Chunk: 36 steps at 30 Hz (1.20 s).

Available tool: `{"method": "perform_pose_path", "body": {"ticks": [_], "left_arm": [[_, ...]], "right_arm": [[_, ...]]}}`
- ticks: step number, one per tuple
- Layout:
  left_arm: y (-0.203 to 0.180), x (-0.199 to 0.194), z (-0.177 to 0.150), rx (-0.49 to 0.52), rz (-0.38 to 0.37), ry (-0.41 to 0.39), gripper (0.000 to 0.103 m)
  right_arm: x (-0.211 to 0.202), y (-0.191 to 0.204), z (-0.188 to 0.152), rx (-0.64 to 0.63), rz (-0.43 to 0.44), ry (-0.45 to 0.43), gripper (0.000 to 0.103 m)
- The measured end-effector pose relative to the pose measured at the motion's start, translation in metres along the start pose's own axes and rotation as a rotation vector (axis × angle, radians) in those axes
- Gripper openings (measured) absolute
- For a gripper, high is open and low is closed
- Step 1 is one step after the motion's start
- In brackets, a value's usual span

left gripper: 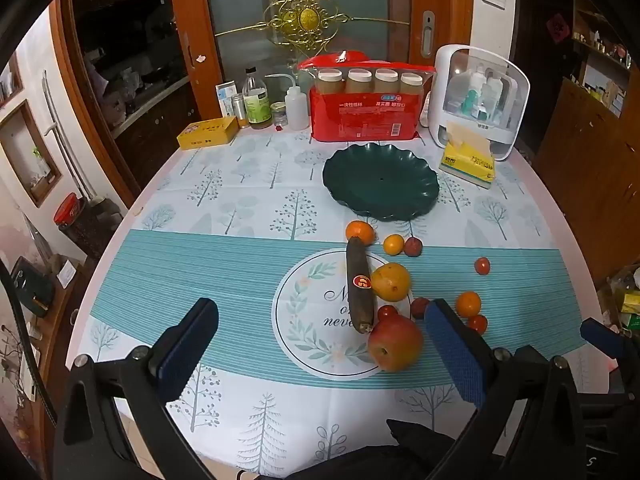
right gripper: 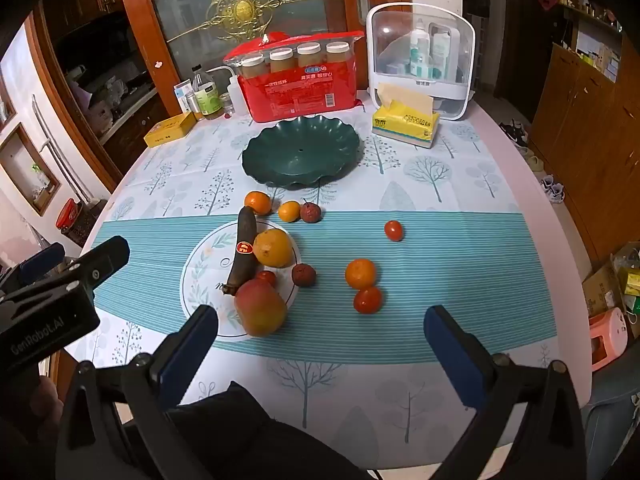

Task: Organize fruits
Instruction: 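Move both tools toward the fruits on the tablecloth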

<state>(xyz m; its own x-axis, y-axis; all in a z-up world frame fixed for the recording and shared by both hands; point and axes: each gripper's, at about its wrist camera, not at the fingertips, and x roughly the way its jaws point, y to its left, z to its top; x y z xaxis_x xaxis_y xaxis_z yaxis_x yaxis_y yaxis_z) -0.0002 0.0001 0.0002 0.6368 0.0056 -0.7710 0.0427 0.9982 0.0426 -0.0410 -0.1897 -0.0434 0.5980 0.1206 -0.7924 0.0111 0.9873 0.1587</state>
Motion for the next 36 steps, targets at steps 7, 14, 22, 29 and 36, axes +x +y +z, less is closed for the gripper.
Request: {"method": "perform_pose_path", "body": {"ticks": [7,14,22,29,36], "left_arm": [[0.001,0.005,0.002,-0.003,-0.003,0.010,0.102],[0.000,0.000,0.000,0.002,0.002,-0.009,0.102],[-0.001,-0.002,0.002,0.005,0.007,-0.007,0.102],[-0.004,0.000,0.000,0.019,0.027,0.011,0.102],[-0.002,0.004,-0.001,0.028,0.038,0.035,0.102]], "right_arm": [[0.000,0.000,-0.001,-0.002,-0.006,0.000,0.103],[-0.001,0.002,-0.001,0.001,-0.008,0.004,0.103],[0.004,-0.001,-0.001,-0.002,-0.020,0.017,0.103],[0.002,0.000,-0.003,-0.002,-0.021,0.027,0.103],[0.001,0.000,-0.002,0.000,-0.021,0.027,0.103]]}}
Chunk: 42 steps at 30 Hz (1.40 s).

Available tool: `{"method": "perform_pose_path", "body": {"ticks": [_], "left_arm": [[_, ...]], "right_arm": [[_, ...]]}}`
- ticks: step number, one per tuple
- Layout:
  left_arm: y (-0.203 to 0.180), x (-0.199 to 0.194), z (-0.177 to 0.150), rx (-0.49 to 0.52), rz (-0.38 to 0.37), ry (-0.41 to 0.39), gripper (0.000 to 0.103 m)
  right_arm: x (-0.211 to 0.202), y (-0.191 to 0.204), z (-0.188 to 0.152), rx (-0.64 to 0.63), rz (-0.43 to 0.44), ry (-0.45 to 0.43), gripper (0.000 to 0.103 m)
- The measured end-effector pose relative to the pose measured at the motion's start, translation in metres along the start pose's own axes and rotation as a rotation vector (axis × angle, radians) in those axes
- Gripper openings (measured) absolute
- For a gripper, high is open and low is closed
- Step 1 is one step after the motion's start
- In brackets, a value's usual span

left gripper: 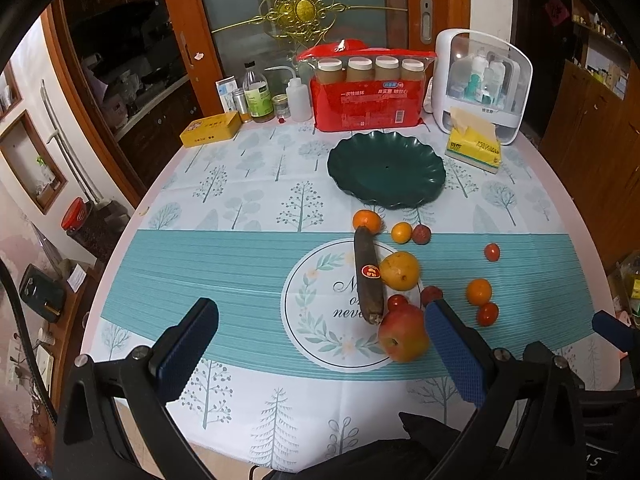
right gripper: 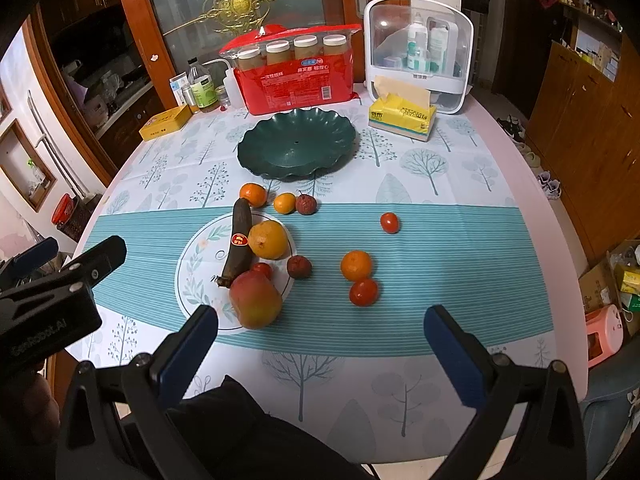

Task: Organize fruits
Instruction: 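Move both tools toward the fruits on the tablecloth, then grasp the large red apple with the left tool while the right tool grasps a red cherry tomato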

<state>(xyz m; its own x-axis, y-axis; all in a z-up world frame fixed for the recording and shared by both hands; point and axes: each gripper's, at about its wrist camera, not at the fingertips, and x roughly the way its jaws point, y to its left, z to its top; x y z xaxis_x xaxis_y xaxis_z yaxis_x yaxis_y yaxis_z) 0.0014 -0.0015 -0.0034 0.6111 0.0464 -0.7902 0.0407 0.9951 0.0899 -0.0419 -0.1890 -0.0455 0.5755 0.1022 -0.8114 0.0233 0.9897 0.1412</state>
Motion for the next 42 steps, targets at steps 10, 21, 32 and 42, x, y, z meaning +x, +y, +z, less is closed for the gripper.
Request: {"method": "perform_pose_path", "body": {"ticks": [10,21,32,42], "left_arm": [[0.000,0.002,0.001,-0.004,-0.010,0.002,0.102],[-0.001,0.011,0.001,-0.010,-0.079,0.019,0.102],[-0.011,0.029,-0.002,-0.001,-0.114,0.078,0.102],[-0.028,0.066,-0.008,0.024,-0.135,0.185,0.102]], "right_arm": [[-0.001,0.001,0.000,-0.016,0.003,-0.002,0.103],[-0.001,-0.007,-0.001,0.006,0.005,-0.001,0.103],[0.008,-0.021,0.000,0.037,-0.005,-0.002,0.103],[0.025,-0.049,0.004,0.064,-0.024,-0.083,0.103]]}}
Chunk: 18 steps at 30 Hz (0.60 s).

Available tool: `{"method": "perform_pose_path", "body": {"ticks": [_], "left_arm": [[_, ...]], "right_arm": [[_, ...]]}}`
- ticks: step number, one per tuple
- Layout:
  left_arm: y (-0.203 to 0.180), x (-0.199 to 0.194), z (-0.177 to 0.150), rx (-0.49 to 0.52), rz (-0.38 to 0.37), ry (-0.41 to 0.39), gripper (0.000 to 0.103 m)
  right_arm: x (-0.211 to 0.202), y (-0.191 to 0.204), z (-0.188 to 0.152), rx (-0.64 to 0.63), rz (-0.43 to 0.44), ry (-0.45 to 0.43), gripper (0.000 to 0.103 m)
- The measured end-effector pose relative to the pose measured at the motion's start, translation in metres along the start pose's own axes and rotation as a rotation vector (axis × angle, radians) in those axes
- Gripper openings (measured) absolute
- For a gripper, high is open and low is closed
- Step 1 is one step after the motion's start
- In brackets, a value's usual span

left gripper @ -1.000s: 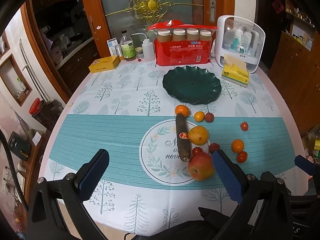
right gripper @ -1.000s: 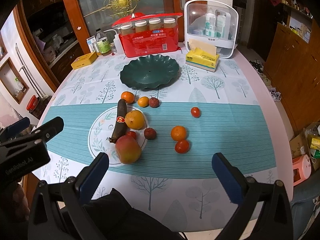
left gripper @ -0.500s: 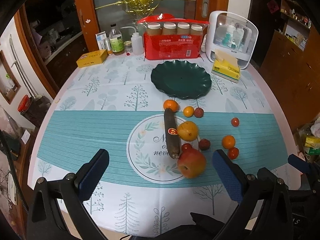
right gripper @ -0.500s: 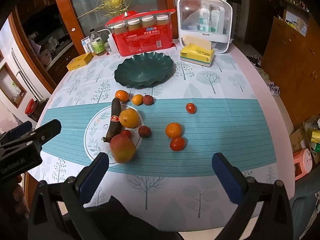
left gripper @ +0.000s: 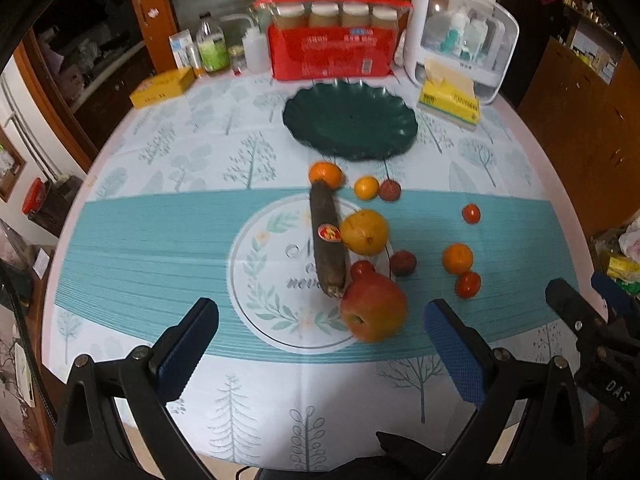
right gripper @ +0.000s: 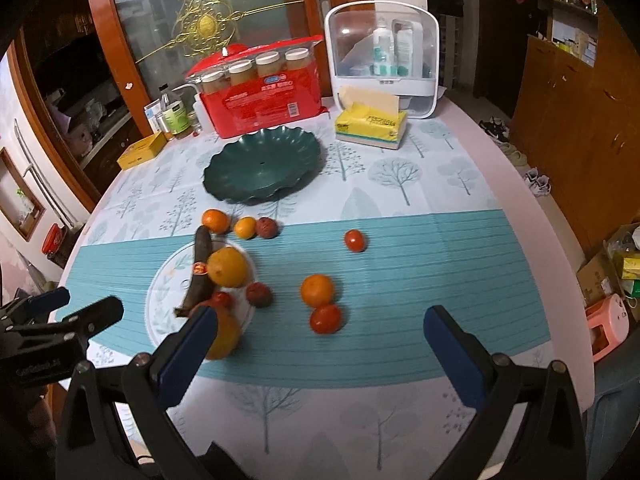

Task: Organize fruits
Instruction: 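Grasp the large red apple with the left tool while the right tool grasps a red cherry tomato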

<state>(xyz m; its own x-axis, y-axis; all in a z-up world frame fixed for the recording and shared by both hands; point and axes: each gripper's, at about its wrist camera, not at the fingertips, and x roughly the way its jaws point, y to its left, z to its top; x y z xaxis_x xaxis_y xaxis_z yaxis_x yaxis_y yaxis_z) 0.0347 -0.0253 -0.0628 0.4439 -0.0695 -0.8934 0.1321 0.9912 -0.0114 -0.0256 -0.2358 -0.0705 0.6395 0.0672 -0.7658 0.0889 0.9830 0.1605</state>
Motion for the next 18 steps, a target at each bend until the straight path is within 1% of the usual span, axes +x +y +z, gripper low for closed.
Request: {"method": "perform_pose_path", "body": {"ticks": [5,9,13,16,18], "left_arm": [[-0.004,0.029,0.000,-0.025,-0.050,0.090,0.102],[-0.010,0.050,0.001,-0.033,-0.058,0.146,0.102],[-0.015,0.071,0.002,-0.047,-0.053,0.208,0.102],[-0.014,0.087,0.002,-0.070,-0.069,0.249,0.102],[-0.013,0.098,0.002,-0.092,-0.093,0.286,0.102]], "right_arm": [[0.021,-0.010,-0.005,-0.047,0.006,-0.005,0.103],[0.036,-0.015,-0.009,-0.083,0.019,-0.005,0.103],[0.058,-0.015,-0.013,-0.111,0.042,0.039,0.101],[0.074,-0.013,-0.018,-0.144,0.058,0.075,0.098],[0.084,-0.011,-0.022,-0.162,0.069,0.101,0.094]]}}
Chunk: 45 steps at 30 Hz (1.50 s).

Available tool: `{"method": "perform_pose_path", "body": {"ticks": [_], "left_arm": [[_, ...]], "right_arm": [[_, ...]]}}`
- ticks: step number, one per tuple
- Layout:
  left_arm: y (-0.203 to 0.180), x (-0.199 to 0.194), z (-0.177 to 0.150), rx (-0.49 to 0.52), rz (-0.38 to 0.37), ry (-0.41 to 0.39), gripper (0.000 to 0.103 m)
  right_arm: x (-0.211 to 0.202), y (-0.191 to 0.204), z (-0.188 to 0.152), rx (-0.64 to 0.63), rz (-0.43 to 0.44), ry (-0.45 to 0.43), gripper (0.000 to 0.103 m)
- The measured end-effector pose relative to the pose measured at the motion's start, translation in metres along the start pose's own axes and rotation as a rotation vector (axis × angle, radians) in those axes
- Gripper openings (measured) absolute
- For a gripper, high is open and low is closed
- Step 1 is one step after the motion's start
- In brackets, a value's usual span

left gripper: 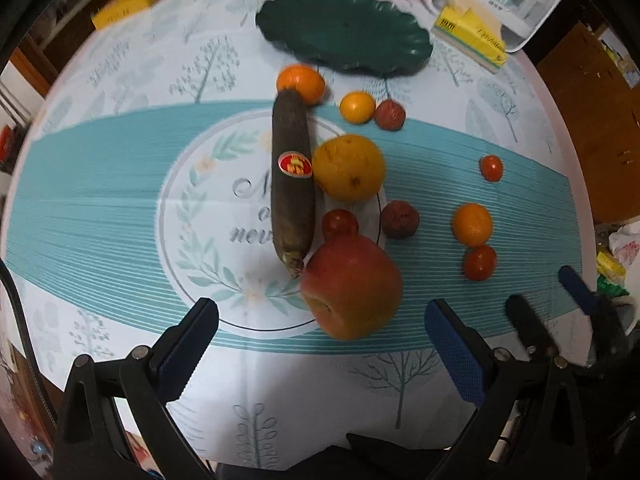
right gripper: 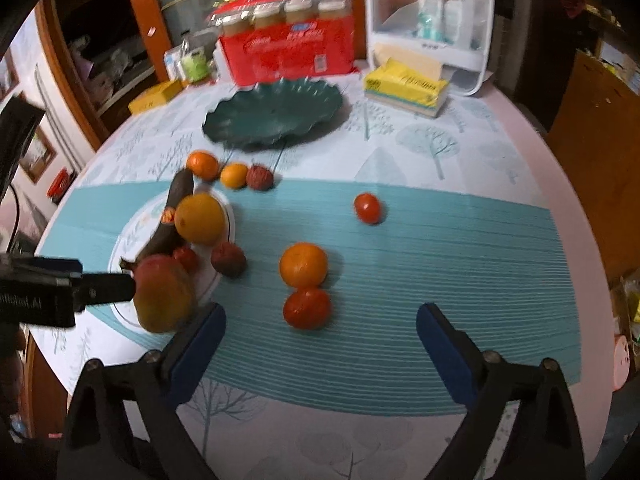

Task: Organize fruits
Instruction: 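Grasp the large red apple with the left tool while the right tool grasps a red cherry tomato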

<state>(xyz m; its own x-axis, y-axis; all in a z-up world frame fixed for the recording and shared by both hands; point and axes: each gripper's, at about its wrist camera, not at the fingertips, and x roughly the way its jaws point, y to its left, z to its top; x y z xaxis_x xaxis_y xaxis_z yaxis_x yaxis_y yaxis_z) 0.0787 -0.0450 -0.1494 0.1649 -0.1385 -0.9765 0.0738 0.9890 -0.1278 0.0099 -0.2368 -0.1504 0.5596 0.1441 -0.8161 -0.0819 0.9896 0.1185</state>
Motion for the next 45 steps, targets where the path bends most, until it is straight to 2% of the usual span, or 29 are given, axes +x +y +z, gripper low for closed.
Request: {"method": "perform_pose_path", "body": {"ticks": [4,6,14,17,25,31,34,45], "left_arm": [[0.000,0.023,0.003,-0.040,-0.048,0.072,0.102],[0.000,0.034,0.005,-0.064,-0.060,0.104,0.100],[-0.001,0.062,0.013,-0.126,-0.103,0.168,0.098],[-0.003,0.070,0.017,-0.139,-0.114,0.181,0.096],[-0.007,0.086,0.029,-0.159,-0.141,0.205,0.069],[-0.011,0.093,0.035,-0.166,-0.147,0.195,0.068],[-0.014,0.094,0.035,-0.162,-0.149,0.192,0.067],[0.011,0.074,0.004,-0.181,-0.127,0.148,0.067]], "right_arm": [[0.019,0.004,-0.004,-0.047,0.026,0.057,0.090],[0.029,0.006,-0.005,-0.072,0.035,0.096,0.083],[0.055,0.006,-0.006,-0.144,0.060,0.153,0.066],[0.061,0.006,-0.006,-0.159,0.079,0.179,0.065],[0.071,0.012,-0.003,-0.214,0.097,0.186,0.058],[0.072,0.012,-0.002,-0.226,0.083,0.163,0.048],[0.071,0.011,-0.002,-0.218,0.078,0.154,0.037],[0.067,0.009,-0.007,-0.168,0.089,0.167,0.036]]}}
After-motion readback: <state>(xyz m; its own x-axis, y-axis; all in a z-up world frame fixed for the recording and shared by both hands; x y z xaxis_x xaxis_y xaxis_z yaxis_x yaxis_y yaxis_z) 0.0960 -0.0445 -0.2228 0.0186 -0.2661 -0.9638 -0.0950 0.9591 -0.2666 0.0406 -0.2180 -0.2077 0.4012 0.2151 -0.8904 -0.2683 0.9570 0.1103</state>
